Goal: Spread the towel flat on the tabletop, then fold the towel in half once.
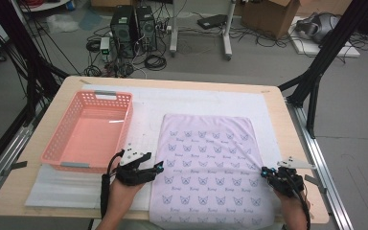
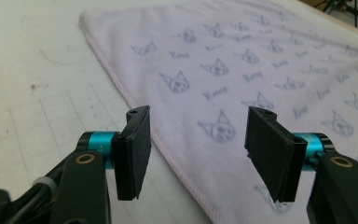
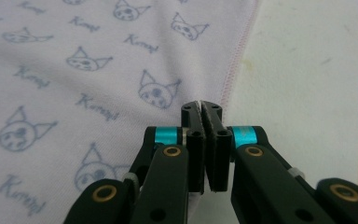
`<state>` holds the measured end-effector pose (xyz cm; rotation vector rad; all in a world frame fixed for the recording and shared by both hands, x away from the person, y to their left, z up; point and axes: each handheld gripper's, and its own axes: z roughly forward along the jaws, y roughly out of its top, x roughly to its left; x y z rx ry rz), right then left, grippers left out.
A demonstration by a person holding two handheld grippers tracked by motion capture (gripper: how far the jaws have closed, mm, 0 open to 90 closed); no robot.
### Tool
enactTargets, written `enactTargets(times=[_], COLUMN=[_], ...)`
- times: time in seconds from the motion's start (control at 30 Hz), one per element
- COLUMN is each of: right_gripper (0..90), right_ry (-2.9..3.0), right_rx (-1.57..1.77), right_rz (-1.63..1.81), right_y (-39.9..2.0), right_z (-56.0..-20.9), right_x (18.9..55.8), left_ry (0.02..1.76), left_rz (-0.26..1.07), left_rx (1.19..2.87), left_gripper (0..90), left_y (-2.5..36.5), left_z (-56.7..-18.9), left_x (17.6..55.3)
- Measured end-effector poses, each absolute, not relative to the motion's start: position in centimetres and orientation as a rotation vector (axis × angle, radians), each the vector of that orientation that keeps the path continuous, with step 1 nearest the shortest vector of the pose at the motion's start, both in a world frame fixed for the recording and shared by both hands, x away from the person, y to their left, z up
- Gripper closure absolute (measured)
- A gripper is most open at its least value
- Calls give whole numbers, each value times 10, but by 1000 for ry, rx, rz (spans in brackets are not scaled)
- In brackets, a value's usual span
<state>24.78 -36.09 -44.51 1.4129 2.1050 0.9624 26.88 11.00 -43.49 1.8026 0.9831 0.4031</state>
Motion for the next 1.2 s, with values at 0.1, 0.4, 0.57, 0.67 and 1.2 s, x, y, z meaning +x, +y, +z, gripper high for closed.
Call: enactTargets(times=[0.1, 0.4, 0.57, 0.67, 1.2], right_gripper=[660, 485, 331, 298, 211], right_ry=[2068, 1939, 1942, 1978, 2077], right_rx=[1381, 1343, 1337, 1307, 1291], right_rz=[1045, 1122, 1107, 1104, 1115], right_y=[-367, -379, -370, -364, -358], right_z=[-441, -421, -423, -424, -434], right_x=[243, 237, 242, 245, 252], left_ry=[965, 951, 940, 939, 951], left_rz=[406, 407, 405, 406, 376], left_rx=[1775, 1745, 1741, 1738, 1734], left_gripper=[381, 216, 216, 221, 246], left_y=[110, 115, 118, 119, 119], left_z=[-432, -430, -428, -428, -427], left_x=[272, 271, 268, 267, 278])
